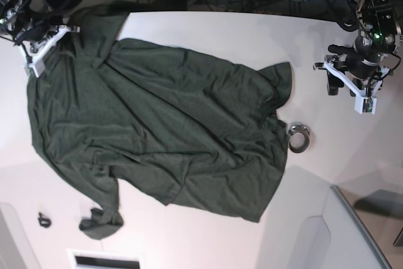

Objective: Layout the t-shirt on the table in an organized manner, then fold the t-shirt properly
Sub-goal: 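Move the left gripper to the shirt edge and grasp it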

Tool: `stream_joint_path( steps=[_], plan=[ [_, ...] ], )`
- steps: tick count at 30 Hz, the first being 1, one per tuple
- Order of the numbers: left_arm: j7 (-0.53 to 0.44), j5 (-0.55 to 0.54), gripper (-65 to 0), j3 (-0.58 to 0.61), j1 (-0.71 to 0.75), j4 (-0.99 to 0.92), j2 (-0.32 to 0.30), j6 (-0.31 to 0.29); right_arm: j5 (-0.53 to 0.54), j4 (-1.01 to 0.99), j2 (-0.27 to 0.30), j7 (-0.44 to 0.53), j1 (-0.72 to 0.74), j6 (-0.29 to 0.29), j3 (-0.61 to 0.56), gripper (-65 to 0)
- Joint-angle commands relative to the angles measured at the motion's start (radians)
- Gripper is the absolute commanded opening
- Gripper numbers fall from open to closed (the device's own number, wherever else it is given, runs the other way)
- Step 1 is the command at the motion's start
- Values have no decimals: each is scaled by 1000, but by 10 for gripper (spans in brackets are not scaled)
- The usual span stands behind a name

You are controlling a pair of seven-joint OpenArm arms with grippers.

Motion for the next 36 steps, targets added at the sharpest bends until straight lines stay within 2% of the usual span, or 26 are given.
stream_joint_path(
  steps=[1, 3, 5, 7, 8, 11, 13, 14, 18, 21, 23, 28, 31, 34, 36],
  plan=[
    [-15, -1, -331, -6, -6, 16, -11, 1, 11, 15, 9, 10, -3, -1, 2, -635],
    [-15, -1, -331, -6, -6, 16, -11, 1, 11, 12, 9, 9, -9, -1, 2, -632],
    [-15, -1, -331, -6, -6, 16, -11, 1, 11, 12, 9, -5, -9, -1, 2, -575],
    [-15, -1, -331, -6, -4, 16, -11, 1, 11, 25, 12, -37, -8, -2, 2, -441],
    [-15, -1, -331, -6, -1, 16, -13, 1, 11, 41, 14, -42, -3, -2, 7, -354],
    [-15, -1, -331, -10, 5, 16, -18, 1, 11, 92, 11, -48, 15, -2, 99, -122],
    [-15, -1, -331, -13, 5, 2, -18, 1, 7, 81, 14, -45, 49, -2, 154, -50],
    [-15, -1, -331, -15, 5, -13, -19, 1, 7, 55, 22, -40, 72, -2, 171, -45],
    [-17, -1, -331, -16, 5, -49, -21, 1, 7, -195, 128, -26, 198, 1, 188, -45],
    [-17, -1, -331, -16, 5, -58, -21, 1, 7, -376, 192, 53, 255, 4, 183, -45],
    [-17, 0, -331, -16, 7, -72, -21, -1, 7, -465, 213, 72, 273, 5, 182, -45],
    [-17, 0, -331, -16, 17, -78, -21, -1, 7, -519, 212, 81, 276, 7, 182, -72],
    [-19, 0, -331, -16, 27, -78, -41, -1, 7, -520, 212, 73, 261, 8, 180, -83],
    [-19, -1, -331, -18, 31, -88, -59, -1, 7, -519, 209, 52, 239, 59, 169, -84],
    [-22, -7, -331, -18, 44, -104, -71, -1, 8, -503, 204, 41, 219, 61, 111, -87]
  ],
)
